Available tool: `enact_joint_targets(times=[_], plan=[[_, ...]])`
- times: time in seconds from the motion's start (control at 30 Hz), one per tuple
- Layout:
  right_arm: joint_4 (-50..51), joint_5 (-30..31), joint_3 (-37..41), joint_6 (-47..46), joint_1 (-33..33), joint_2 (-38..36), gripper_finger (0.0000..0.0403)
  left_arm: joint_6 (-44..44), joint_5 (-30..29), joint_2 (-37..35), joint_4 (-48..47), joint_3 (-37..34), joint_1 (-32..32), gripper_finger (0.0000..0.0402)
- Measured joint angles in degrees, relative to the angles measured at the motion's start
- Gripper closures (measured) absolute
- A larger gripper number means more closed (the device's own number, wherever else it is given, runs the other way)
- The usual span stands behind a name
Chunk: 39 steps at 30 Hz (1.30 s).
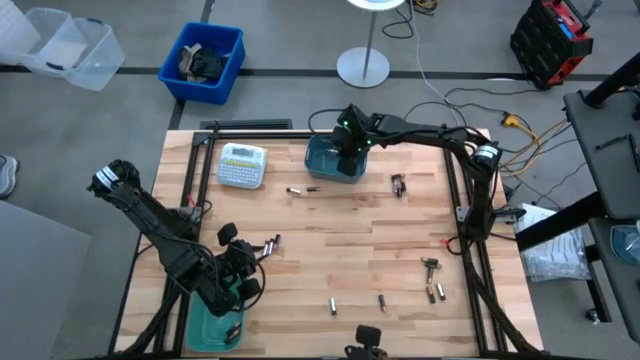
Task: Sort batteries
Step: Put the silver battery into the blue bin
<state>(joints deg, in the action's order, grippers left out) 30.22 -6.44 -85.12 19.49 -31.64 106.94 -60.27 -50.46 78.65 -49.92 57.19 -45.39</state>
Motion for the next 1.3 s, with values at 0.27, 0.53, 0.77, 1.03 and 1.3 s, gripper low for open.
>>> enact_joint_targets(times=[0.27,0.53,0.77,1.03,1.3], plan=[[-0.01,0.01,0.02,-1.91,0.0,0.0,0.0278,0.0,0.0,0.0,0.32,0.0,0.0,0.0326],[1.79,-0.01,0.09,-2.22,1.43,-2.12,0.0239,-0.58,0.0,0.0,1.78,0.0,0.27,0.0326],[5.12,-0.06,0.42,-1.97,5.94,-7.54,0.0241,-7.25,-0.15,0.2,4.67,0.0,6.32,0.0326],[6.0,-0.07,2.28,-1.38,9.62,-14.31,0.0256,-6.37,7.26,5.04,6.99,0.0,17.3,0.0326],[6.94,-0.07,5.89,-4.24,11.83,-18.85,0.0253,-6.44,8.56,9.25,7.4,0.0,19.42,0.0326]])
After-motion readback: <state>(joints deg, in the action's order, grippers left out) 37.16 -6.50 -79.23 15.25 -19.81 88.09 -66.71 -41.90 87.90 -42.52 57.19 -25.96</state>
